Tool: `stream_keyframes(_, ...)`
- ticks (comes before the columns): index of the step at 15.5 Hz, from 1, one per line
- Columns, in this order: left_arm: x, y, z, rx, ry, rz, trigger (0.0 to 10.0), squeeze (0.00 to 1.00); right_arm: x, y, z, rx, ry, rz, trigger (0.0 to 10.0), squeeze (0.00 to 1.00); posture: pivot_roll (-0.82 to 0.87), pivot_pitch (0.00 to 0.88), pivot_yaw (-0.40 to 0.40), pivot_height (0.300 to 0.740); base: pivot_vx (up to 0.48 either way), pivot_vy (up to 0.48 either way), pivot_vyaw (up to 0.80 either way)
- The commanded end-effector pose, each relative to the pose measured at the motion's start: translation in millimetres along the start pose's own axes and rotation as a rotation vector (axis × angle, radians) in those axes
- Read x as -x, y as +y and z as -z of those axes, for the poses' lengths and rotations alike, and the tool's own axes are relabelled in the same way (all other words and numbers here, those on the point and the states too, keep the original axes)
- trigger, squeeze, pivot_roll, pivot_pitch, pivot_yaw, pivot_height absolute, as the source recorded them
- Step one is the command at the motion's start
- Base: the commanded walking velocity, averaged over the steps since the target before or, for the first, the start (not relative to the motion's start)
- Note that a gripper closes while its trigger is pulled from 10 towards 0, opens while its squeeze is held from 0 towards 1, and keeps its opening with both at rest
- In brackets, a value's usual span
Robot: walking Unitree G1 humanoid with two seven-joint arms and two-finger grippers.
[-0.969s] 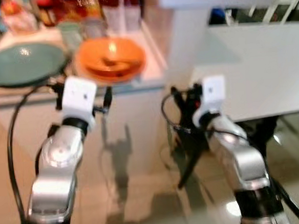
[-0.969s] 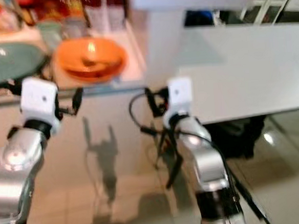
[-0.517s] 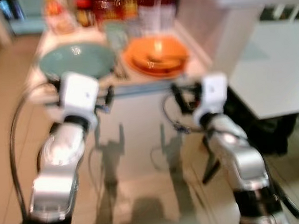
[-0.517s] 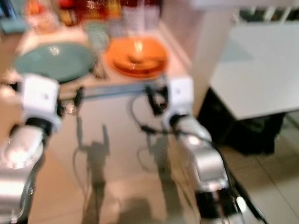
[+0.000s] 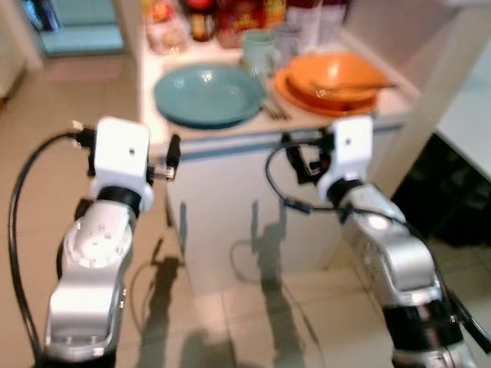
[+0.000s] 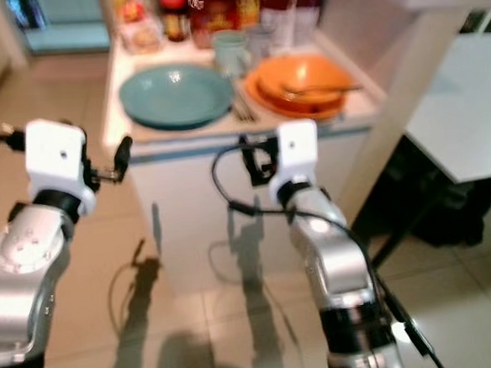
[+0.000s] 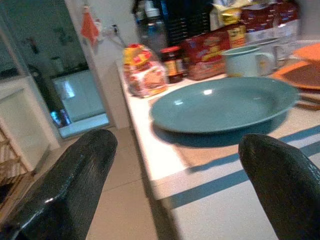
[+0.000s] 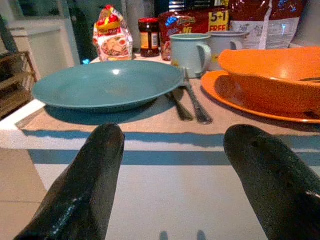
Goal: Setting the table
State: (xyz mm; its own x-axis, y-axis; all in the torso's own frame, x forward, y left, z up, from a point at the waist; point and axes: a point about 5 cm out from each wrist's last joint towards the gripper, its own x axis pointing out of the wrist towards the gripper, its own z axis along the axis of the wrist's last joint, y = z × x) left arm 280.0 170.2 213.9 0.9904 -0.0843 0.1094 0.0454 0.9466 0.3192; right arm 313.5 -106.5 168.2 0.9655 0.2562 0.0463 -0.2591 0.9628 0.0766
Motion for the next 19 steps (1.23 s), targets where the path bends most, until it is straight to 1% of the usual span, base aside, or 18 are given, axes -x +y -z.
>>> stream_keyframes(1,0.5,-2.0,-3,-0.017,-0.012,0.008,10.0,0.0,-1.9,-1.5,-5,-0.003,-0.013,0.013,10.0,0.0,0.06,0.0,-0.077,0.74,0.0,0.0,0.8)
stream_keyframes(3,0.5,-3.6,-2,-0.005,-0.013,0.009,10.0,0.0,-2.8,-6.3,-6,-0.002,-0.013,0.041,10.0,0.0,0.05,0.0,-0.077,0.74,0.319,0.0,0.8)
stream_keyframes(5,0.3,-4.4,-2,-0.005,-0.011,0.016,10.0,0.0,-4.1,-11.1,-5,-0.021,-0.006,0.07,10.0,0.0,0.05,0.0,-0.077,0.74,0.332,0.0,0.0)
stream_keyframes(10,-0.9,-3.7,-2,-0.011,-0.01,0.019,10.0,0.0,-5.7,-12.8,-6,-0.024,-0.004,0.082,10.0,0.0,0.05,0.0,-0.078,0.74,0.332,0.0,0.0)
stream_keyframes(12,-1.1,-4.5,-1,-0.015,-0.004,0.022,10.0,0.0,-5.6,-15.9,-6,-0.027,-0.004,0.099,10.0,0.0,0.05,0.0,-0.077,0.74,0.332,0.0,0.0)
stream_keyframes(13,-1.2,-4.8,-1,-0.016,-0.005,0.023,10.0,0.0,-5.5,-16.6,-6,-0.033,-0.003,0.103,10.0,0.0,0.05,0.0,-0.075,0.74,0.33,0.0,0.0)
stream_keyframes(14,-1.4,-5.1,-1,-0.015,-0.006,0.024,10.0,0.0,-5.4,-16.6,-6,-0.062,0.003,0.098,10.0,0.0,0.05,0.0,-0.075,0.74,0.334,0.0,-0.46)
stream_keyframes(15,-1.6,-5.7,-2,-0.016,-0.007,0.026,10.0,0.0,-5.4,-16.7,-6,-0.058,0.007,0.094,10.0,0.0,0.05,0.0,-0.074,0.74,0.33,0.0,-0.8)
stream_keyframes(16,-1.6,-5.9,-2,-0.016,-0.007,0.024,10.0,0.0,-5.5,-16.5,-5,-0.036,0.014,0.09,10.0,0.0,0.05,0.0,-0.074,0.74,0.322,0.0,0.0)
stream_keyframes(19,-1.2,-5.2,-1,-0.02,-0.004,0.016,10.0,0.0,-6.2,-14.1,-3,-0.026,0.032,0.06,10.0,0.0,0.05,0.0,-0.077,0.74,0.308,0.0,0.0)
